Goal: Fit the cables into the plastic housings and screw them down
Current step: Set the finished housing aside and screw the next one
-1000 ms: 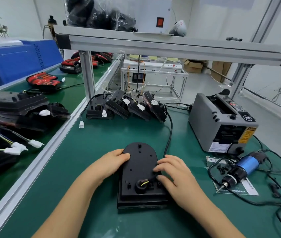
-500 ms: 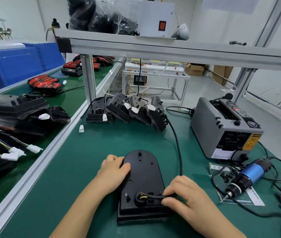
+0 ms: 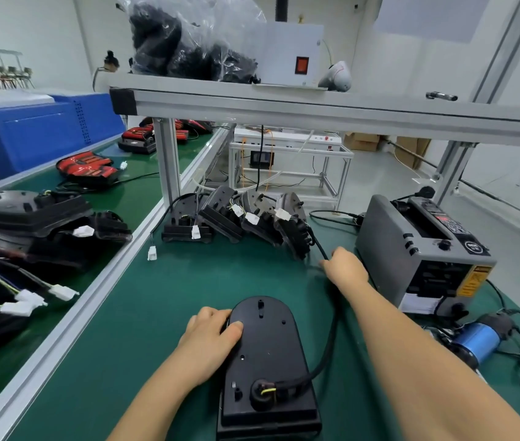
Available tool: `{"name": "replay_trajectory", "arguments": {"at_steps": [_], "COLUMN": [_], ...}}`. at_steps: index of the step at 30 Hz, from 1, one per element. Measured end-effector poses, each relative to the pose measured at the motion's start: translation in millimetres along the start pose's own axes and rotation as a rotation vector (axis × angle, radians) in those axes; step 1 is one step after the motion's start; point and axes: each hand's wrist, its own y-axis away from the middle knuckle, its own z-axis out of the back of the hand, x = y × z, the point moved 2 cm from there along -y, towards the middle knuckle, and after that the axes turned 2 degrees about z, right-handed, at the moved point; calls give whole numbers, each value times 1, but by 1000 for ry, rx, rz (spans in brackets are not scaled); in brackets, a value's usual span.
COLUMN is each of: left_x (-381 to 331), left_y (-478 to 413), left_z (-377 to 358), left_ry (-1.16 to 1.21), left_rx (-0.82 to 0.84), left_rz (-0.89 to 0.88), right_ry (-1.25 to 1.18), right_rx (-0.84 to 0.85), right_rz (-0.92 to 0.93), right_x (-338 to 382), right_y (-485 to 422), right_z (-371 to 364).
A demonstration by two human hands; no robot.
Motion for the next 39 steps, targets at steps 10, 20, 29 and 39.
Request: {"name": "replay_trajectory", "arguments": {"at_steps": [10, 20, 29, 39], "left_x": [1, -23, -36, -35], "left_y": [-2, 52, 107, 103], "left_z": [0, 16, -9, -12], "left_ry": [0, 173, 66, 127], "left_rx": [-1, -242, 24, -205], "left_rz": [-1, -333, -485, -557], "right_ry": [-396, 269, 355, -224], "right_rx": [-185, 35, 63, 228], "right_rz": [37, 125, 183, 835], "right_x": [-11, -41, -50, -25], "right_y": [-6, 46, 92, 249], "right_z": [33, 42, 33, 33]}}
